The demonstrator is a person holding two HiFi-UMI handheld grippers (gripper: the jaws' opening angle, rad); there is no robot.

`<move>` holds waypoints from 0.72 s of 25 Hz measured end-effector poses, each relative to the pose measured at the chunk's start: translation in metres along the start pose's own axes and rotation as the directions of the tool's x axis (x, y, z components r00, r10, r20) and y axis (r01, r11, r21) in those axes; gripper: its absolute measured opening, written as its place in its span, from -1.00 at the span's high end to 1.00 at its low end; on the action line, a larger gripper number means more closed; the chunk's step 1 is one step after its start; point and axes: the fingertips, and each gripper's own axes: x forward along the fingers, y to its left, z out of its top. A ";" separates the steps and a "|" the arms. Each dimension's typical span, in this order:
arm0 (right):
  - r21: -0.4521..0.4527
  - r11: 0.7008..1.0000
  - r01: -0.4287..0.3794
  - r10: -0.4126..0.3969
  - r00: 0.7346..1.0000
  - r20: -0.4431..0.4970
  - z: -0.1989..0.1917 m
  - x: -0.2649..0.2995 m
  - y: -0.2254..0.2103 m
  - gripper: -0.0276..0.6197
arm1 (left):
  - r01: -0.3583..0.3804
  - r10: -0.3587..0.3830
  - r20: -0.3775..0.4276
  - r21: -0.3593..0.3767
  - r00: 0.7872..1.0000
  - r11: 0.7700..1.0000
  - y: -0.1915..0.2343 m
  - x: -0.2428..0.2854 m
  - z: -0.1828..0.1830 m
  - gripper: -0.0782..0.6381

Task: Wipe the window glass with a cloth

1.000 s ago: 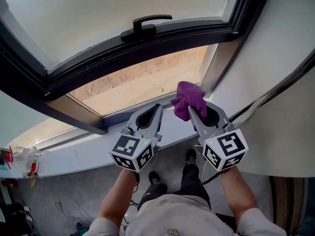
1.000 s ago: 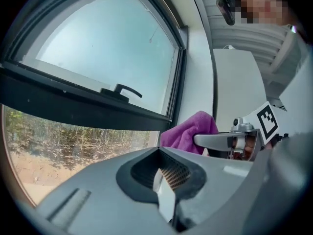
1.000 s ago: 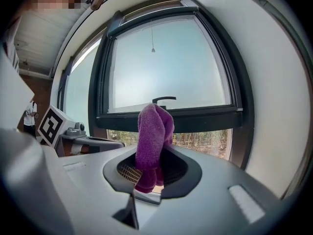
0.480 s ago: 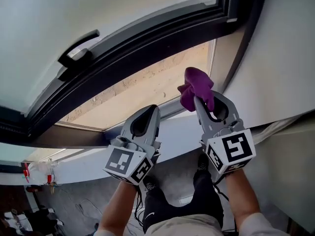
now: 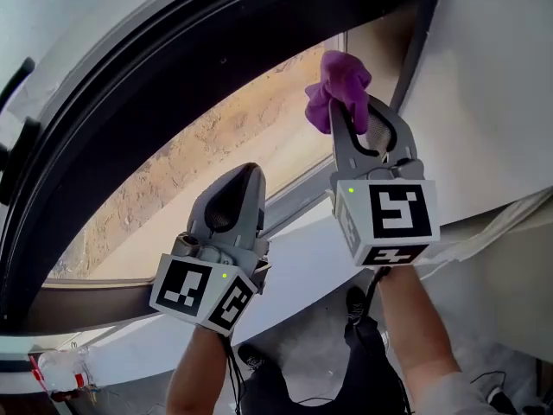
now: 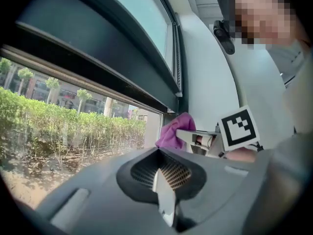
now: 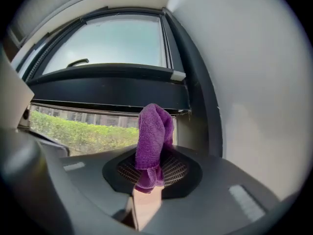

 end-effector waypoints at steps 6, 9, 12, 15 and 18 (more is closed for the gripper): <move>-0.023 0.984 0.179 -0.178 0.984 0.025 -0.002 0.053 -0.028 0.62 | 0.019 -0.019 -0.027 -0.009 0.999 1.000 0.010 0.001 -0.016 0.78; -0.031 0.982 0.188 -0.187 0.982 0.025 0.005 0.071 -0.031 0.62 | -0.004 0.004 -0.052 -0.008 0.999 1.000 0.021 -0.011 -0.021 0.78; -0.014 0.984 0.177 -0.176 0.984 0.035 0.013 0.082 -0.032 0.62 | -0.038 0.037 -0.068 -0.011 0.997 0.999 0.037 -0.021 -0.020 0.78; -0.013 0.990 0.143 -0.143 0.989 0.046 0.015 0.087 -0.032 0.61 | -0.063 0.061 -0.074 -0.012 0.995 0.998 0.046 -0.028 -0.017 0.78; -0.034 0.996 0.081 -0.079 0.996 0.044 0.014 0.087 -0.026 0.62 | -0.082 0.081 -0.079 -0.012 0.994 0.997 0.048 -0.033 -0.015 0.78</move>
